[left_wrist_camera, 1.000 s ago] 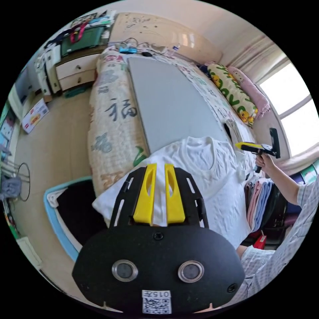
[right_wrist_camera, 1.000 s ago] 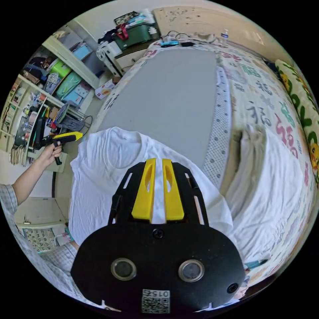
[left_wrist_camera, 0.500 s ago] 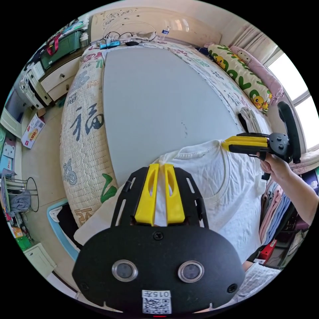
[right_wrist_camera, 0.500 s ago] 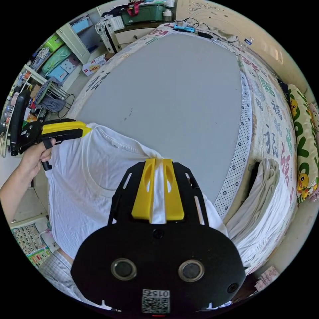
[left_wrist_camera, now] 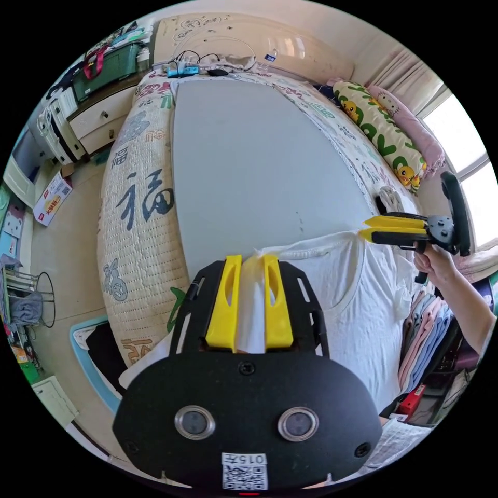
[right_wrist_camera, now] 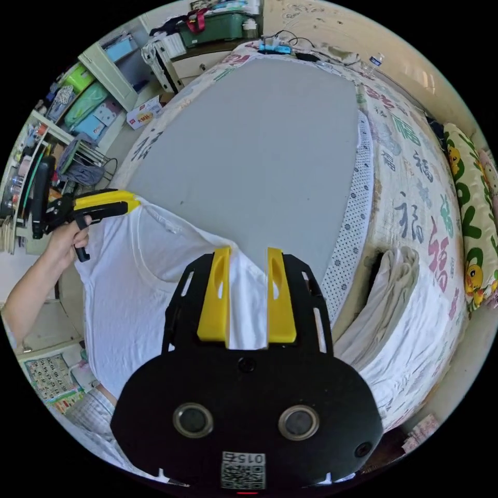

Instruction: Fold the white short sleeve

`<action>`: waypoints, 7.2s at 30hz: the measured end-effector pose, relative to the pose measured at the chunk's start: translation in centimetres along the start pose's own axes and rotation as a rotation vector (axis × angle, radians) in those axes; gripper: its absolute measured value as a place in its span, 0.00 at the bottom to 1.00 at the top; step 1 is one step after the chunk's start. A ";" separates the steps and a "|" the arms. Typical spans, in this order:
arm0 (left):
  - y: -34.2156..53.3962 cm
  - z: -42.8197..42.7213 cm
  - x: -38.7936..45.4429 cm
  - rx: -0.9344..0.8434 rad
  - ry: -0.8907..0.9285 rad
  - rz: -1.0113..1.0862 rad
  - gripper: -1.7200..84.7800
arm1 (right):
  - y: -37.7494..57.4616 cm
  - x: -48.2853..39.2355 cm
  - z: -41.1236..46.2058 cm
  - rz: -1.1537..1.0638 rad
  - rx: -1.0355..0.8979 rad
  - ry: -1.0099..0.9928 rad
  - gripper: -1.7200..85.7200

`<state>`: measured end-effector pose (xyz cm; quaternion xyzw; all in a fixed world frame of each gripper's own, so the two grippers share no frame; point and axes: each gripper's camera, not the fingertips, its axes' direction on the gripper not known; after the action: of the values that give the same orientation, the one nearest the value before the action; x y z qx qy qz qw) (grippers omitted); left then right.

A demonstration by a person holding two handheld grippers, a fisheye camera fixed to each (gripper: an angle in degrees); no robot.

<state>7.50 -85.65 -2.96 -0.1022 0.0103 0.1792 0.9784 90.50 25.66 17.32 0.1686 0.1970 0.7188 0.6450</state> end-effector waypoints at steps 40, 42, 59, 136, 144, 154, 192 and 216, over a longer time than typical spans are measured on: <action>-4.7 20.6 27.9 -0.187 0.429 0.241 0.11 | 40.2 -0.7 8.0 0.418 -0.047 0.142 0.09; -3.9 18.4 26.6 -0.138 0.439 0.253 0.12 | 41.0 -1.5 6.8 0.386 0.002 0.087 0.09; 36.5 3.3 -4.1 -0.403 0.133 -0.569 0.14 | 62.0 -12.6 12.4 0.409 -0.392 -0.176 0.12; -5.0 28.0 37.1 -0.245 0.145 0.182 0.05 | 62.3 -1.7 22.7 0.674 0.110 -0.127 0.08; -4.4 20.4 32.5 -0.092 0.281 0.072 0.02 | 62.3 -0.1 16.5 0.564 0.255 -0.121 0.01; 6.3 11.3 17.2 -0.132 0.041 -0.150 0.02 | 57.4 -5.3 12.8 -0.045 0.135 -0.216 0.06; 3.4 9.7 13.7 -0.244 0.073 -0.109 0.05 | 37.9 -2.8 -14.2 -0.189 -0.015 -0.092 0.02; 19.2 -5.6 -16.3 0.192 0.267 -0.789 0.11 | 7.0 -20.7 -41.1 -0.162 0.010 -0.221 0.09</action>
<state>-14.44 -74.87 -11.33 -0.0291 0.1137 -0.2254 0.9672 66.34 1.72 -14.53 0.2336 0.1411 0.6404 0.7179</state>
